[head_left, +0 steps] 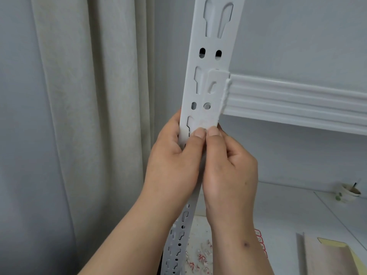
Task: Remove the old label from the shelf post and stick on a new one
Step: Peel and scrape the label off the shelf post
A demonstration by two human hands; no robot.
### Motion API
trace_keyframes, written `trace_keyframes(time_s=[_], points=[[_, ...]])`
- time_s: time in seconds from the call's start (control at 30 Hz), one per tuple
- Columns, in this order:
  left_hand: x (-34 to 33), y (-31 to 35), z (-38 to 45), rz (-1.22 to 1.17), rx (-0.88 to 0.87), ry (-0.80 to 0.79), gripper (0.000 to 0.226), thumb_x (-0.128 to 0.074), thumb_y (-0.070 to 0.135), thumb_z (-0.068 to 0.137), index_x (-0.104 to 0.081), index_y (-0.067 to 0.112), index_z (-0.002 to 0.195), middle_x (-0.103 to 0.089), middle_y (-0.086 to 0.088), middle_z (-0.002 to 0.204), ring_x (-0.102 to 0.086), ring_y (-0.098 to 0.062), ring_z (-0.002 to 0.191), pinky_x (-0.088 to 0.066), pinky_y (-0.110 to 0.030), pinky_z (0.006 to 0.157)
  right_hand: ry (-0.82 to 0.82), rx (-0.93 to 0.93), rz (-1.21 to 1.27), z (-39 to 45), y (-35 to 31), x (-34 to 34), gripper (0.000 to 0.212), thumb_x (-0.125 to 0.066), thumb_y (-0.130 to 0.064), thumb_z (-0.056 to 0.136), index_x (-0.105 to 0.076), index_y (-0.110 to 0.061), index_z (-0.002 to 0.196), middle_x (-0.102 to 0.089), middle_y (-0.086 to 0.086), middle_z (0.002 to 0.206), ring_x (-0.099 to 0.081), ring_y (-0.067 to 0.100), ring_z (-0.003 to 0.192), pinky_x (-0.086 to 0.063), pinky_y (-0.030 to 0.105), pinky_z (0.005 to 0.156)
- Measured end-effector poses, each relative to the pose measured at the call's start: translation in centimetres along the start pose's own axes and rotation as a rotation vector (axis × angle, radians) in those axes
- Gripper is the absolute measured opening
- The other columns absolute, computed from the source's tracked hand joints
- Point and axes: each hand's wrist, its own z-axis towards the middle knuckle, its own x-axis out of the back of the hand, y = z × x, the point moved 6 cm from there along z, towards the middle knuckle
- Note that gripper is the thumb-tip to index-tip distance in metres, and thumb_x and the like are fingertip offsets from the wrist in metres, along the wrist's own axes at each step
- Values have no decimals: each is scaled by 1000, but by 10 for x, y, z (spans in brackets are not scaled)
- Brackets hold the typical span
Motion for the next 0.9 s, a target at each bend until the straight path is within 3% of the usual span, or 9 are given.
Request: trace_keyframes(time_s=[0.17,0.27,0.37,0.43,0.5,0.6,0.7,0.9], points=[[-2,1,2,-22,15,40,14,-59,27,97,-68,31,108,-78,8,92,-75,-12,87,-61,-43,84,28,38,-56,1,-9,1,46,-53,-29,95,-51,-26,49,-49,-18,39,-51,1,43,-32,7,42],[-1,-1,3,-43,16,35,17,-62,29,96,-68,29,112,-78,7,96,-75,-14,91,-60,-46,87,23,59,-90,2,-9,3,49,-53,-26,94,-46,-27,46,-45,-17,36,-49,4,41,-30,8,40],[-1,-3,4,-51,13,18,31,-60,34,87,-66,29,117,-78,7,101,-74,-15,96,-58,-47,91,-24,59,-93,0,-5,2,29,-52,-28,93,-71,-25,72,-64,-18,56,-58,-1,53,-38,7,48],[-1,-5,4,-61,9,15,34,-58,34,85,-65,30,118,-77,6,103,-74,-16,98,-57,-47,92,-39,63,-100,-1,-2,1,24,-51,-31,92,-75,-29,92,-71,-17,72,-63,-3,64,-43,9,55],[-1,-6,4,-68,6,23,34,-58,34,85,-65,30,118,-77,6,102,-74,-16,98,-57,-47,93,-36,66,-108,0,-1,1,25,-51,-32,92,-75,-28,94,-71,-18,72,-64,-2,65,-44,9,55],[-1,-6,4,-62,-1,46,24,-60,35,89,-68,30,111,-78,6,98,-75,-16,93,-59,-48,89,-23,50,-103,1,-6,2,30,-53,-29,93,-69,-22,68,-57,-19,47,-55,1,48,-35,7,44],[-1,-3,4,-76,7,80,11,-62,30,96,-71,27,102,-78,4,94,-75,-18,91,-59,-49,88,2,60,-124,2,-12,4,51,-55,-27,93,-46,-26,42,-41,-13,33,-44,6,37,-26,9,37],[-1,-3,4,-99,13,94,11,-65,30,92,-73,25,98,-78,0,92,-74,-28,92,-59,-53,88,-21,64,-116,7,-11,6,48,-57,-31,91,-47,-18,46,-35,-6,34,-32,10,37,-25,14,39]])
